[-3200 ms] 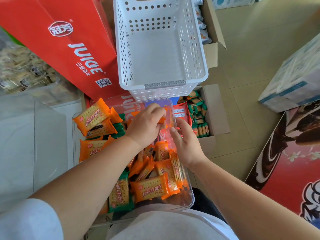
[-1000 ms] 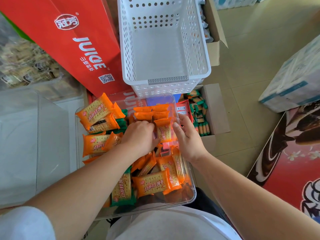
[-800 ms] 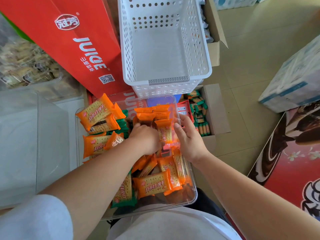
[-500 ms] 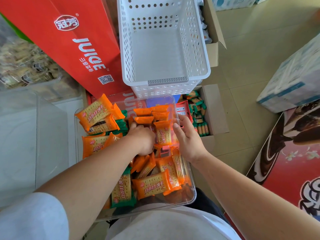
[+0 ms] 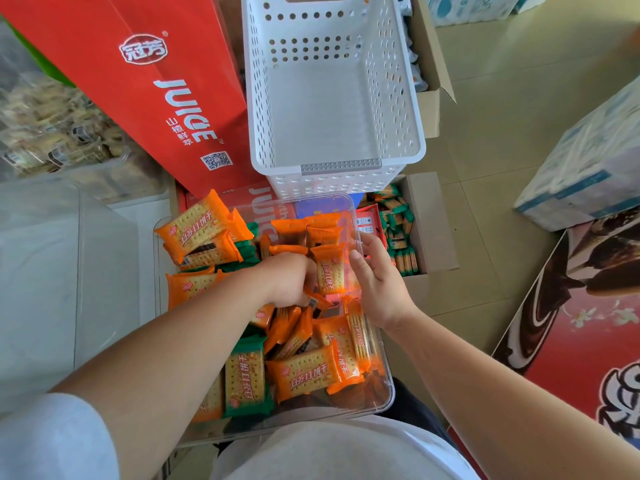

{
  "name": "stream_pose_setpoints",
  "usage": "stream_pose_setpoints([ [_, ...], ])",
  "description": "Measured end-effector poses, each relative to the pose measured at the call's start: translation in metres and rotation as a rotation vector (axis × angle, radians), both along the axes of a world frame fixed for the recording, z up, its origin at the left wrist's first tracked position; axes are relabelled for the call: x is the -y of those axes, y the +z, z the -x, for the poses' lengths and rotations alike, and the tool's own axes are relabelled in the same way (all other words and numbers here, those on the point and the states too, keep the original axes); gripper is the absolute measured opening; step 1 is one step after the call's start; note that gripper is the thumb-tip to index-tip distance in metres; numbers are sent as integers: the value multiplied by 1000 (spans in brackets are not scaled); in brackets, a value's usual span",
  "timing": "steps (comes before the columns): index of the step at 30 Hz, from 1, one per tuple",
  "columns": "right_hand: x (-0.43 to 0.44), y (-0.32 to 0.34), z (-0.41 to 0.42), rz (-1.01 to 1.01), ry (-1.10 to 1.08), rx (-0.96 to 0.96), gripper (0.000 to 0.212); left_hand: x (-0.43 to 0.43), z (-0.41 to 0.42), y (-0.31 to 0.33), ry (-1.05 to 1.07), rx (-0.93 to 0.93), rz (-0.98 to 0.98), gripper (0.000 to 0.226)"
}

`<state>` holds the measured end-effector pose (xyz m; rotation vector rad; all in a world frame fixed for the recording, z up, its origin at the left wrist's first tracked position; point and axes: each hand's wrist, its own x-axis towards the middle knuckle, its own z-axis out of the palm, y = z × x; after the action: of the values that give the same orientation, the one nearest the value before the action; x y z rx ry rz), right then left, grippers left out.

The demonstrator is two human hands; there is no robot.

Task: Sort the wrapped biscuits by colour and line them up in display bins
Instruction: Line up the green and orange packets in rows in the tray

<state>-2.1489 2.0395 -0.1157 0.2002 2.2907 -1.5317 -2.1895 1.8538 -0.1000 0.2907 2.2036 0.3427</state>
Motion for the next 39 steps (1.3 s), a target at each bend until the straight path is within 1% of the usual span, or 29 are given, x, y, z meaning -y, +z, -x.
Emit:
stream_pose_setpoints([
  [3,0,0,0,0,-2,-8,63,2,-1,-2,99,16,-74,31],
  [5,0,0,-1,-2,-3,-11,63,3,1,-3,185,-32,-116,31],
  [9,0,-3,0,8,-6,-1,66,2,2,-4,362,-235,-235,23],
  [12,-1,-5,0,19,-10,1,62,-1,-3,-7,355,-371,-310,23],
  [16,0,-6,-1,10,-16,-3,64,-10,-14,-10,417,-513,-357,24],
  [19,0,-6,-1,0,-10,-8,62,-13,-22,-13,370,-546,-329,21],
  [22,-2,-4,-1,-10,1,-10,61,-13,-25,-15,302,-554,-223,14],
  [27,-6,3,-1,-8,9,22,50,-13,-24,-12,322,-576,-146,33],
  [30,-11,6,-5,47,-2,69,55,-12,-27,-9,313,-582,-136,40],
  [32,-14,5,-9,61,2,102,61,-9,-31,-9,290,-650,-133,41],
  [34,-13,3,-10,59,5,115,66,-9,-37,-11,228,-720,-188,37],
  [35,-12,2,-10,55,4,116,66,-11,-39,-11,173,-693,-255,31],
  [36,-11,1,-9,44,6,109,62,-14,-41,-12,112,-615,-334,29],
  [38,-10,0,-9,21,16,87,48,-22,-45,-10,4,-408,-442,39],
  [39,-10,0,-9,19,16,85,43,-25,-46,-9,-26,-337,-457,45],
])
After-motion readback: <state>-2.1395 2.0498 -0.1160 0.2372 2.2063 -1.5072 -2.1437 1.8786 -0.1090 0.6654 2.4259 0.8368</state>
